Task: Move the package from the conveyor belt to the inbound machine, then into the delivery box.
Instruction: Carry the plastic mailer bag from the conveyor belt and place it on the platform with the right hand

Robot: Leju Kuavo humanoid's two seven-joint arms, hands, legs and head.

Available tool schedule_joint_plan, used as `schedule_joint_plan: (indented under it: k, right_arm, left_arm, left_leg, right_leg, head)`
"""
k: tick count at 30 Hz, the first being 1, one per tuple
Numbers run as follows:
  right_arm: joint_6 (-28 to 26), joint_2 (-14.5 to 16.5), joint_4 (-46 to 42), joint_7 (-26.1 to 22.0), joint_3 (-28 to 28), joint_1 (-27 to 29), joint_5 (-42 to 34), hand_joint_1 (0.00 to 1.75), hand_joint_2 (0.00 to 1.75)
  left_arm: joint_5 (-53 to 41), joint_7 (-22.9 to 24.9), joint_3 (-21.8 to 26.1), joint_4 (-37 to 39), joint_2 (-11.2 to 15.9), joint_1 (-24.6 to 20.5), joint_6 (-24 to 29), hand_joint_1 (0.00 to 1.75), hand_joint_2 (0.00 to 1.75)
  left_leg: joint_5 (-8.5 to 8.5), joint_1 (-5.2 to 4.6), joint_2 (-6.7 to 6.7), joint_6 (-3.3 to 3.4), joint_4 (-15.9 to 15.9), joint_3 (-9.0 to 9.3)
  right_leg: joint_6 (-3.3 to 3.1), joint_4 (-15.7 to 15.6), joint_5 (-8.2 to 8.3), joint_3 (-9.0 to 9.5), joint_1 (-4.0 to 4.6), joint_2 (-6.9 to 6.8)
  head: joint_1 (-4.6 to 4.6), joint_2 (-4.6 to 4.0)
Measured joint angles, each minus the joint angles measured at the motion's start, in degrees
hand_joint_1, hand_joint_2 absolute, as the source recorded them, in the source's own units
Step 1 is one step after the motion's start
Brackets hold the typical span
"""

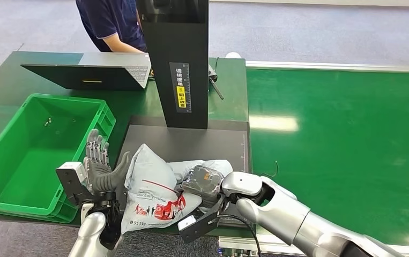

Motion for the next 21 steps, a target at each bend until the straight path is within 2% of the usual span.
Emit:
schedule_joint_plan:
  k: [9,13,19,21]
  right_arm:
    - [2.67,-0.19,1.88,3.68,4.13,-3.14,-2.34,1.75,1.75]
    - [0.49,-0.17,2.93,8.26,6.17,-4.12,-0.21,0.00,1.75]
    - [-16.82,-0.07,4.74,11.80,4.58,-2.08,4.61,0.00,1.75]
    - [-20.56,0.07,4.44,11.76,1.56,-0.35,4.80,0.00,0.87]
  left_arm:
    - [-0.09,0.23,0.11,-0.06,0.02,0.50,0.86,0.00,1.75]
    - [-0.10,0.34,0.17,-0.42,0.04,0.99,1.55,0.00,1.75]
    - [-0.80,0.21,0.32,-1.19,0.04,1.90,1.98,0.00,1.75]
    - [-1.05,0.11,0.43,-1.51,0.04,2.27,2.03,0.00,1.75]
  left_leg:
    - [0.00,0.00,0.01,0.00,0.00,0.22]
    - [-0.01,0.00,0.00,0.01,0.00,0.35]
    - [0.03,0.00,-0.02,0.05,0.00,0.37]
    - [0.06,0.00,-0.02,0.06,0.01,0.35]
  right_leg:
    - [0.00,0.00,0.00,0.22,0.00,0.00]
    - [0.01,-0.02,-0.01,0.38,0.00,-0.01]
    - [0.07,-0.02,0.06,0.45,0.00,-0.03]
    - [0.09,-0.02,0.10,0.45,0.00,-0.03]
  head:
    - [0.00,0.00]
    - [0.00,0.00]
    - [0.01,0.00]
    - [0.01,0.00]
